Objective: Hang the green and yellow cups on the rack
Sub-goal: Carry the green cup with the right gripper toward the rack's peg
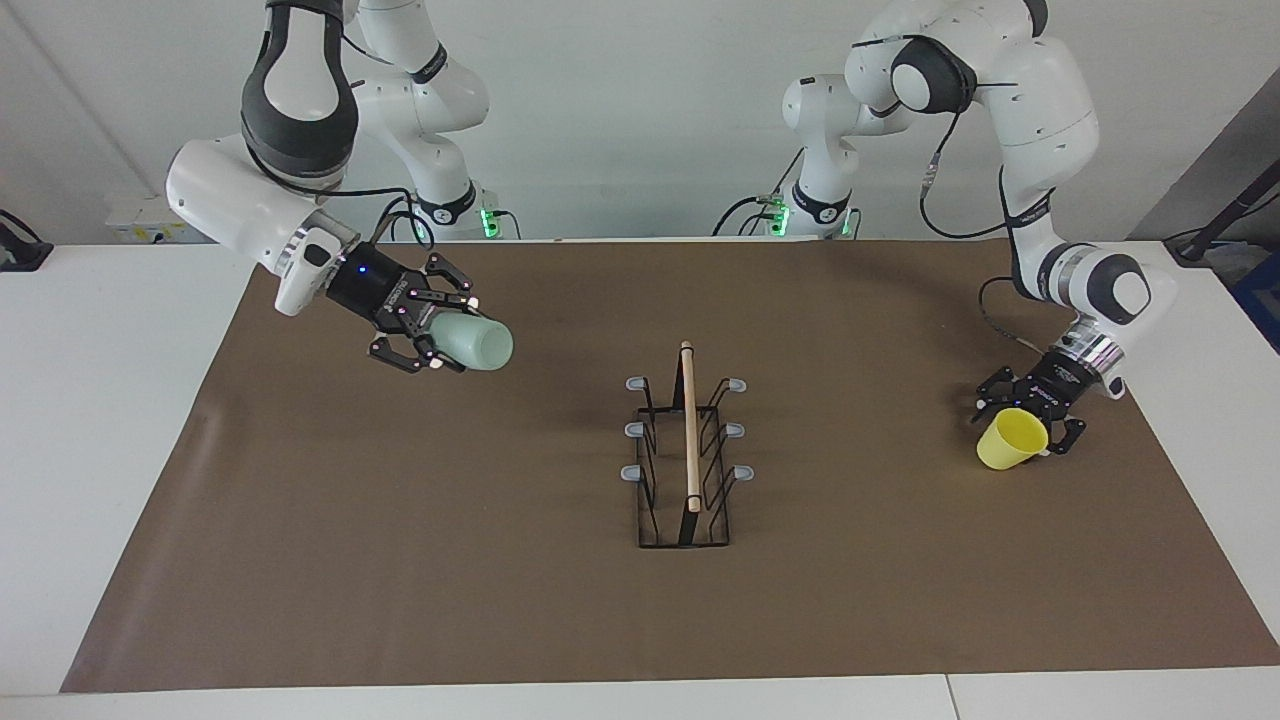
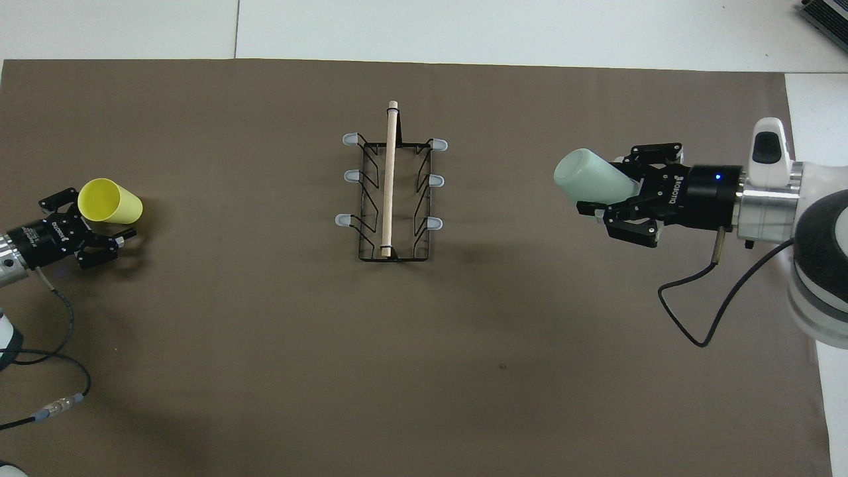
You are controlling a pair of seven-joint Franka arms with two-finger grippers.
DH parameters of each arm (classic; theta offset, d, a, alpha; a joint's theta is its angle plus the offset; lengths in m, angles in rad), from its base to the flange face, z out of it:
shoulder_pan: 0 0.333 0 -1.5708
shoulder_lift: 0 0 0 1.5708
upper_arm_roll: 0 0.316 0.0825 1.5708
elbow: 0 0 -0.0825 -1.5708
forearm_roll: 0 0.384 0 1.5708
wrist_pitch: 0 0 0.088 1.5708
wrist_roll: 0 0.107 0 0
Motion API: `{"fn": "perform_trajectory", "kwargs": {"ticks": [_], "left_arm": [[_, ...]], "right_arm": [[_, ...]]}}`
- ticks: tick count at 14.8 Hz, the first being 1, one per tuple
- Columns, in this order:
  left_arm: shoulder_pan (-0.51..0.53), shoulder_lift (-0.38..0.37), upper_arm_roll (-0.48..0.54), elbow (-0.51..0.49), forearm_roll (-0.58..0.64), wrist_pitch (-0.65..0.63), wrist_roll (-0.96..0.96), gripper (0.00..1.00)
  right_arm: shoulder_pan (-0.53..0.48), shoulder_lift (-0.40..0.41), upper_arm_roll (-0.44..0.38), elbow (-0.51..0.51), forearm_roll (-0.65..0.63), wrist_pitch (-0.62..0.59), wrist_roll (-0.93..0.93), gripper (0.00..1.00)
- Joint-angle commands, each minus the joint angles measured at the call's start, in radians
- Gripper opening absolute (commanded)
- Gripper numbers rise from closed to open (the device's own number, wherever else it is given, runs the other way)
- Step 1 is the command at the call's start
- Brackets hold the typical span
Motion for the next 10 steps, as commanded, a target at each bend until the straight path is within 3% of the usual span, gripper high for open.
{"fn": "perform_trajectory", "kwargs": {"ticks": [1, 4, 6, 10], "left_arm": [[-0.023, -0.041, 0.005, -0.048, -0.020, 0.031, 0.017, 1.00], [-0.024, -0.041, 0.003, -0.047, -0.021, 0.033, 0.021, 1.00], [-0.029, -0.041, 0.002, -0.045, -0.021, 0.039, 0.042, 1.00], [-0.030, -0.041, -0.004, -0.045, -0.023, 0.048, 0.050, 1.00]], "right_arm": [[0.003, -0.045, 0.005, -0.114, 0.218, 0.032, -0.162, 0.00], [0.083, -0.045, 0.008, -0.181, 0.462, 0.097, -0.317, 0.00], [0.173, -0.039, 0.008, -0.195, 0.680, 0.157, -0.412, 0.00], [0.287, 0.003, 0.008, -0.197, 0.984, 0.190, -0.585, 0.00]]}}
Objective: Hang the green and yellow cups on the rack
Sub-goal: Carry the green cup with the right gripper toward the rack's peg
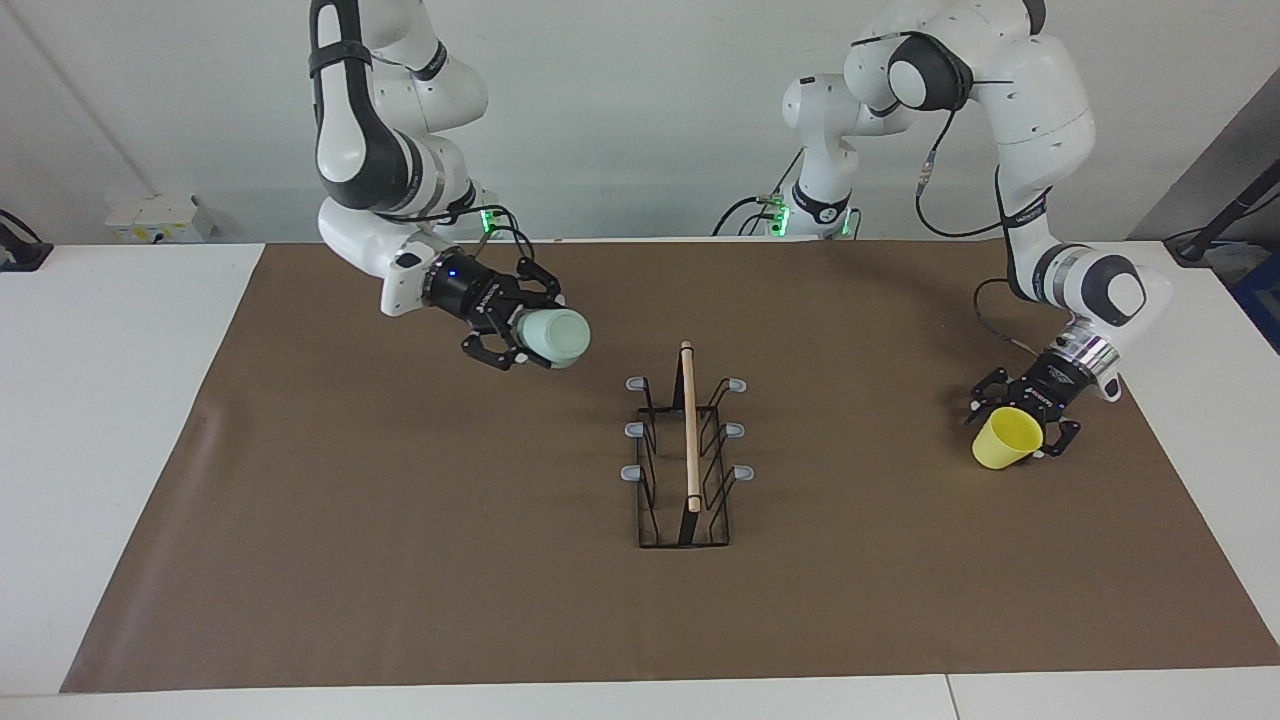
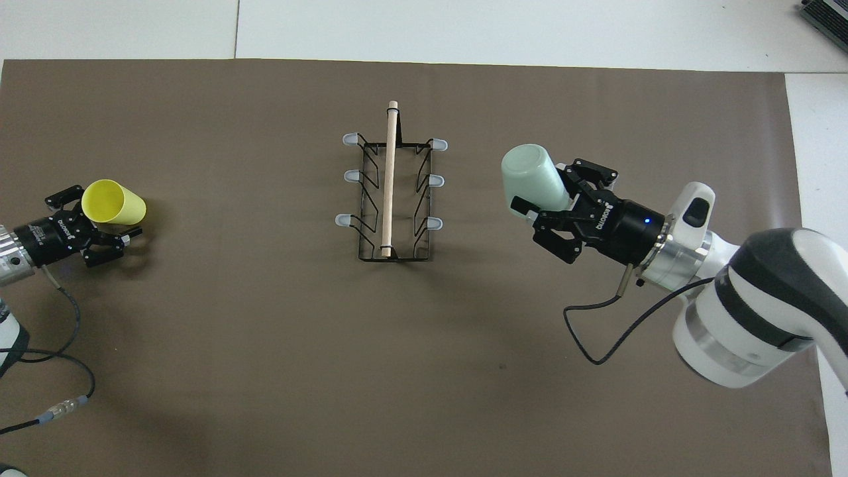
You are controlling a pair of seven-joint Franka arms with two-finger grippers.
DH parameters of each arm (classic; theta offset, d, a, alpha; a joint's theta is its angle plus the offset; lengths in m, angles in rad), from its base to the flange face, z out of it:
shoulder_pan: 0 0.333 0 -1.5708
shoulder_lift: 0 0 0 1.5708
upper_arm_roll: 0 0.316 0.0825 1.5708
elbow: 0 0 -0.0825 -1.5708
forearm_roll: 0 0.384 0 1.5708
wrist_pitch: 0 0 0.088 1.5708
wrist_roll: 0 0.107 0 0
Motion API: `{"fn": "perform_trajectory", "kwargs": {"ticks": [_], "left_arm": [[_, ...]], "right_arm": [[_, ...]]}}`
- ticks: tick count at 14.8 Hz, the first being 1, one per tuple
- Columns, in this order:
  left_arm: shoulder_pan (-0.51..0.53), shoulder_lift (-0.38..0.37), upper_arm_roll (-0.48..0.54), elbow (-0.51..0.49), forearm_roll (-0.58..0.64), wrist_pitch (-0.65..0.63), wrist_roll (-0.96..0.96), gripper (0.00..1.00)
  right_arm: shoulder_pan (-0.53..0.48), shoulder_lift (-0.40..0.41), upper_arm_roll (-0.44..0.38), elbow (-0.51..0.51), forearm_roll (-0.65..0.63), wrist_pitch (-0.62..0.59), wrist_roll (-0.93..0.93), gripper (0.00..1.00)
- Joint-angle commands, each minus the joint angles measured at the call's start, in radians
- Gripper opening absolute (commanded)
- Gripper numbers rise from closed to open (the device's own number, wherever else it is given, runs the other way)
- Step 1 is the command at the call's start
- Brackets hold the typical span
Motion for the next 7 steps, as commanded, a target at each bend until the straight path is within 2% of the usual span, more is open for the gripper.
{"fn": "perform_trajectory", "kwargs": {"ticks": [1, 7], "left_arm": [[-0.019, -0.030, 0.002, -0.039, -0.019, 0.032, 0.025, 1.00], [-0.029, -0.032, -0.036, -0.041, -0.052, 0.102, 0.017, 1.00]], "right_arm": [[0.044, 0.021, -0.004, -0.015, 0.153, -0.004, -0.115, 0.00], [0.088, 0.075, -0.002, -0.020, 0.276, -0.035, -0.191, 0.00]]}}
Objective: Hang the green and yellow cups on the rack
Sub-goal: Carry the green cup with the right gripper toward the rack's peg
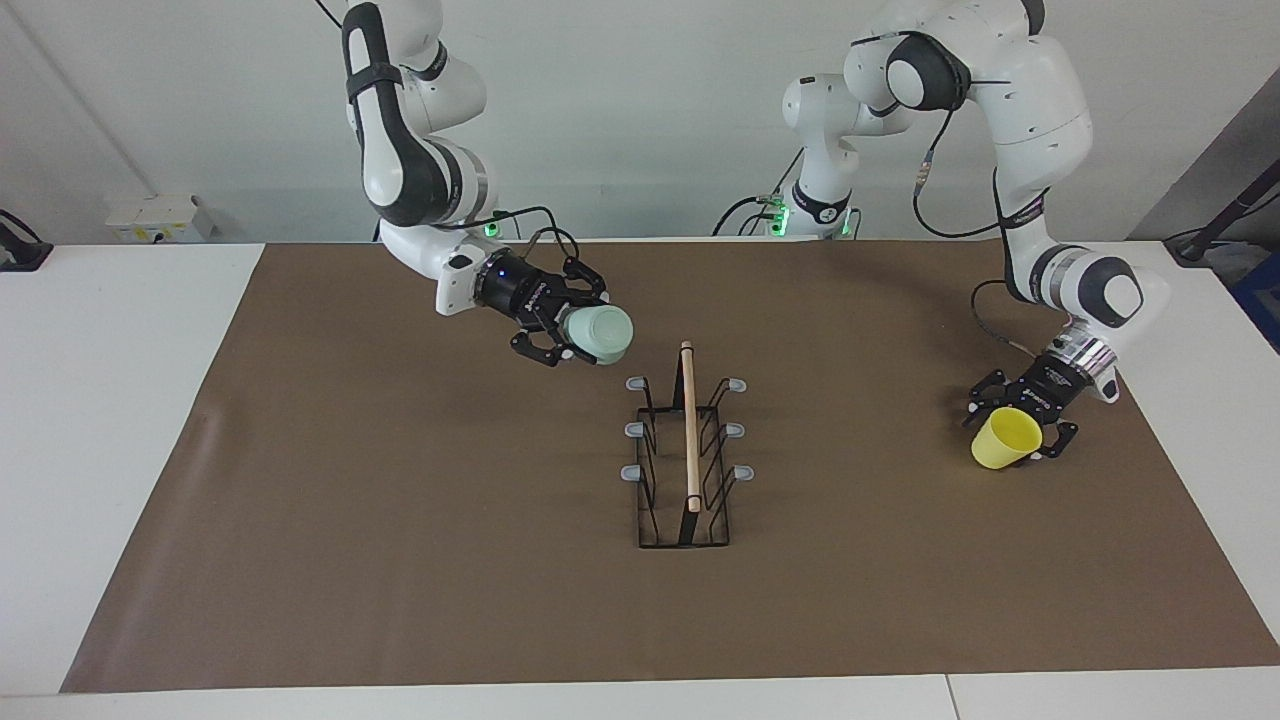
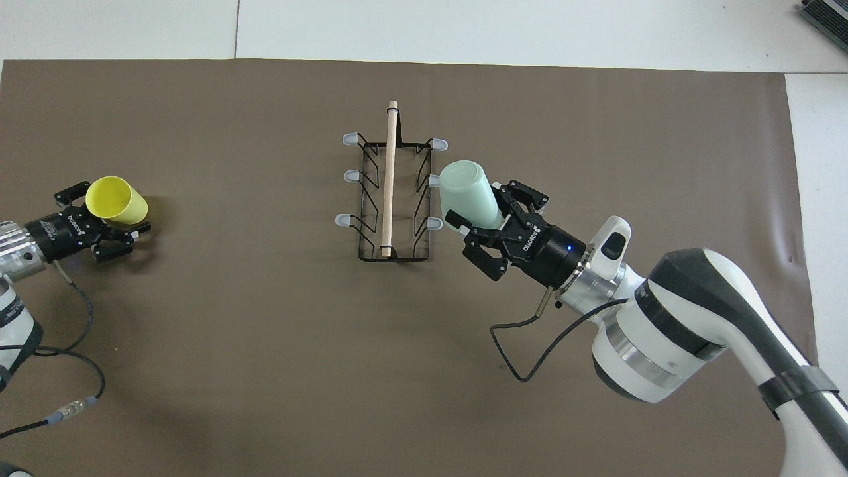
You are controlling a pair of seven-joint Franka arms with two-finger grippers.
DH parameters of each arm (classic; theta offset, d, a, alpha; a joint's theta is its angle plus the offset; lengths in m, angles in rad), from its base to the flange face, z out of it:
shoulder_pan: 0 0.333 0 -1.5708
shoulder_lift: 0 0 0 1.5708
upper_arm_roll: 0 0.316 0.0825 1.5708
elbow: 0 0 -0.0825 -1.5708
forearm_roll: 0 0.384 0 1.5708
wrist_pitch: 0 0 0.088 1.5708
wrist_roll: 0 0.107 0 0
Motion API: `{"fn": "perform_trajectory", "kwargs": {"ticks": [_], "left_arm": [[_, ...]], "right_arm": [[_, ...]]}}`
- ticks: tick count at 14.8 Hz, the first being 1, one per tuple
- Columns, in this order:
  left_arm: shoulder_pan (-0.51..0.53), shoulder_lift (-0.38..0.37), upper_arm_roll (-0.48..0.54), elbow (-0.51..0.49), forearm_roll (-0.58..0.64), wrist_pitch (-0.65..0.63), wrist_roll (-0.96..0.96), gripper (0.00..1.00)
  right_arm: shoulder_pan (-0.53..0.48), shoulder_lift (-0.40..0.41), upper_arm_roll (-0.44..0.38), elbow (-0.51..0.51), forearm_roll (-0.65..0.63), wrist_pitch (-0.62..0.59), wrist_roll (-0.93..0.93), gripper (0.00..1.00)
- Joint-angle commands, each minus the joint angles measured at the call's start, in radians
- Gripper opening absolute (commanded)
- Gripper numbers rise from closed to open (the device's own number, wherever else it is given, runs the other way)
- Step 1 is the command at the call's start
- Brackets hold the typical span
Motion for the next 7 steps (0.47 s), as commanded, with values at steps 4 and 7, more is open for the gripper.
{"fn": "perform_trajectory", "kwargs": {"ticks": [4, 7], "left_arm": [[-0.020, -0.031, -0.002, -0.037, -0.030, 0.034, 0.010, 0.54], [-0.009, -0.037, -0.002, -0.031, -0.030, 0.014, 0.010, 0.00]], "right_arm": [[0.046, 0.045, -0.003, -0.009, 0.132, -0.047, -0.076, 0.00], [0.055, 0.062, -0.003, -0.015, 0.146, -0.073, -0.100, 0.00]]}}
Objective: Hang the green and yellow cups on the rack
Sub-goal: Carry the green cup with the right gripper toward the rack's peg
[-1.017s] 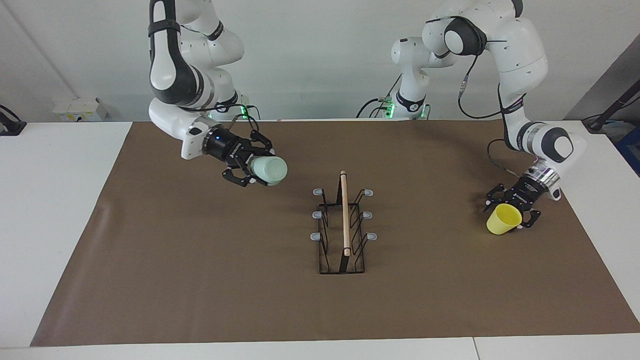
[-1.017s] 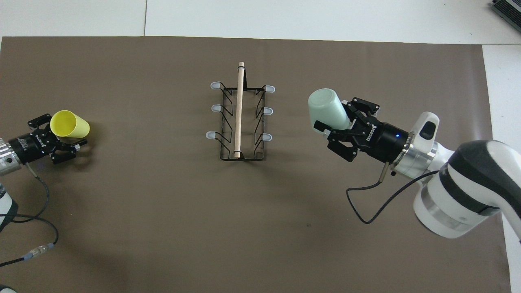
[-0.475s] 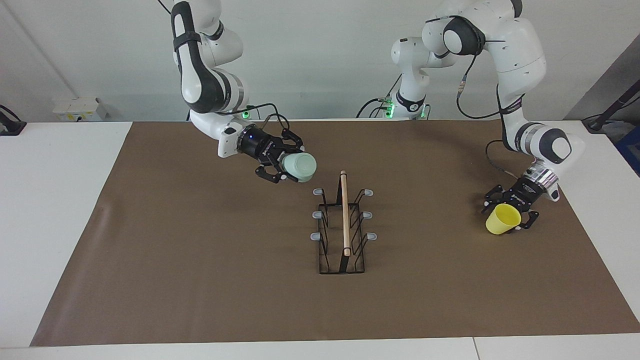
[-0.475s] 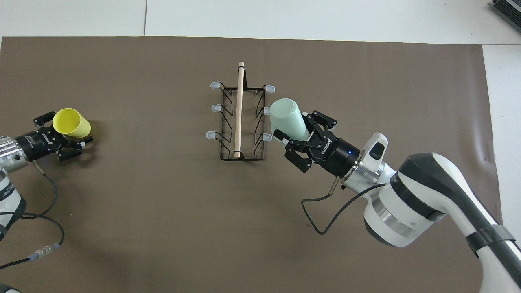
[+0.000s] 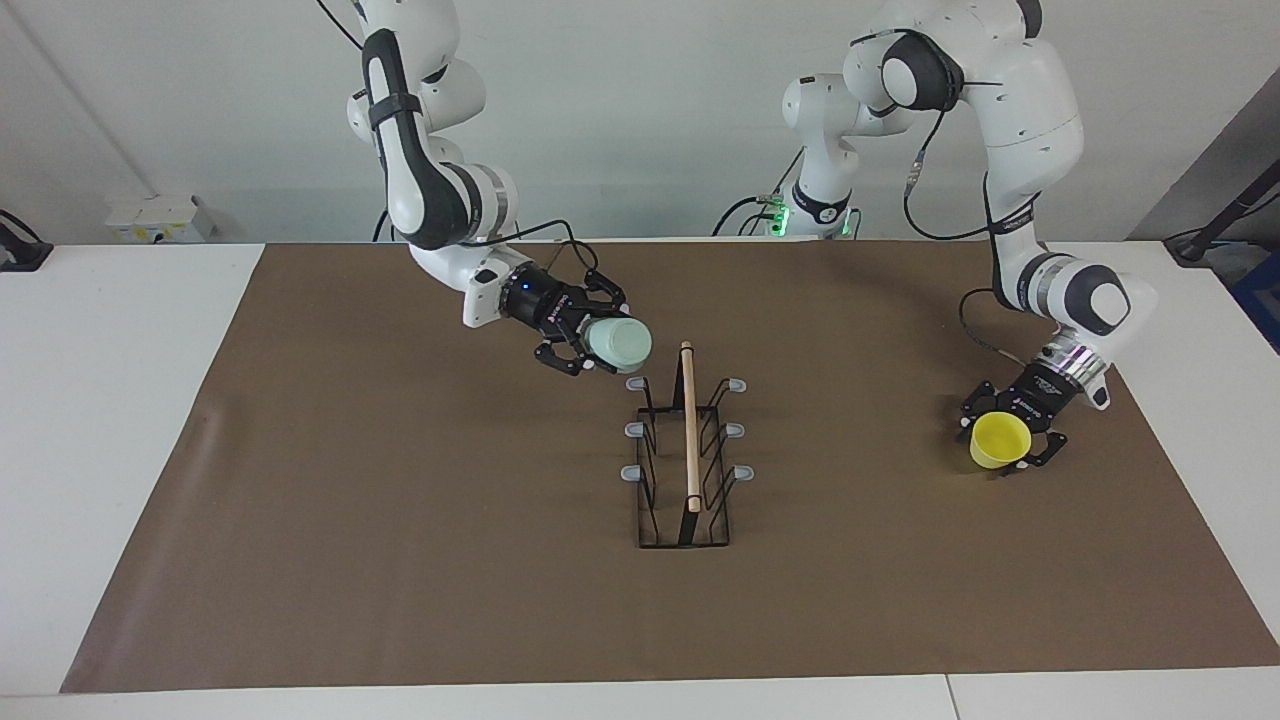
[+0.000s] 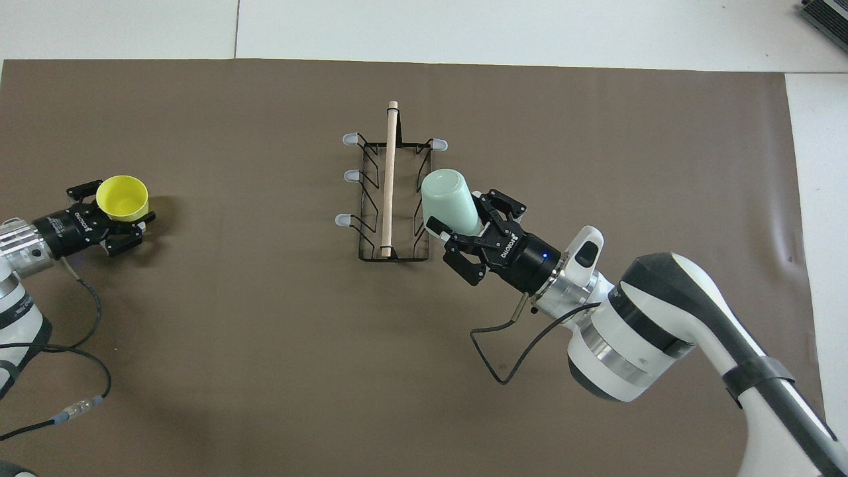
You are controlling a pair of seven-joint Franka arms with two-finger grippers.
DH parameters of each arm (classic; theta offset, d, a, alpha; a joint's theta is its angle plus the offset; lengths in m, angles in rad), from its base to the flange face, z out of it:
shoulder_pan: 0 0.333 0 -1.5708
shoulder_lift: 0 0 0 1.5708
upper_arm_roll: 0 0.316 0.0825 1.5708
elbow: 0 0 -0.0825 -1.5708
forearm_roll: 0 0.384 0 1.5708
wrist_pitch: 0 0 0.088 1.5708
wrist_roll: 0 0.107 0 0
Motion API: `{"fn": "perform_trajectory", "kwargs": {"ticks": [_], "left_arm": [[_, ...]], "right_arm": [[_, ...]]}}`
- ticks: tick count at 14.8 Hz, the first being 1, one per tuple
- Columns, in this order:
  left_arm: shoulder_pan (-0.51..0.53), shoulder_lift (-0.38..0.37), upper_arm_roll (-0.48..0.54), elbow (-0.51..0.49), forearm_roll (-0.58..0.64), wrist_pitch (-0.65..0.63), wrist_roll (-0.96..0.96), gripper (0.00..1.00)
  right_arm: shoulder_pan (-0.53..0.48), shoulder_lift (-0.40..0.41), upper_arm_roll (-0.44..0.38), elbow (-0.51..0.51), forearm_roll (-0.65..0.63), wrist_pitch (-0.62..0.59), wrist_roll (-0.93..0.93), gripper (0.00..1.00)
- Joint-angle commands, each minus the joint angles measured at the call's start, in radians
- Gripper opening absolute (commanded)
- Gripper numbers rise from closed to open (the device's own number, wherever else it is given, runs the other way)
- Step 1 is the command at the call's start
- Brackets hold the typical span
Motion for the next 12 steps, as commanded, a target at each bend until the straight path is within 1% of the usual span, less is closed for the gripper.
{"fn": "perform_trajectory", "kwargs": {"ticks": [1, 2, 3, 4, 7, 12], "left_arm": [[0.002, -0.039, 0.004, -0.028, -0.017, -0.010, 0.008, 0.00], [0.002, -0.045, 0.010, -0.021, -0.017, -0.019, 0.007, 0.00], [0.003, -0.053, 0.013, -0.017, -0.016, -0.030, 0.008, 0.00], [0.002, -0.057, 0.015, -0.011, -0.016, -0.031, 0.007, 0.00], [0.008, -0.062, 0.018, 0.017, 0.017, -0.031, 0.008, 0.00], [0.033, -0.076, 0.016, 0.103, 0.196, -0.031, 0.008, 0.00]], "right_arm": [[0.003, 0.028, -0.004, -0.014, 0.044, -0.061, -0.055, 0.00], [0.004, 0.060, -0.004, -0.013, 0.082, -0.096, -0.089, 0.00], [0.004, 0.104, -0.004, -0.011, 0.116, -0.157, -0.148, 0.00], [0.003, 0.116, -0.005, -0.013, 0.116, -0.181, -0.161, 0.00], [0.003, 0.120, -0.004, -0.008, 0.118, -0.185, -0.164, 0.00], [0.006, 0.128, -0.004, -0.016, 0.118, -0.182, -0.167, 0.00]]}}
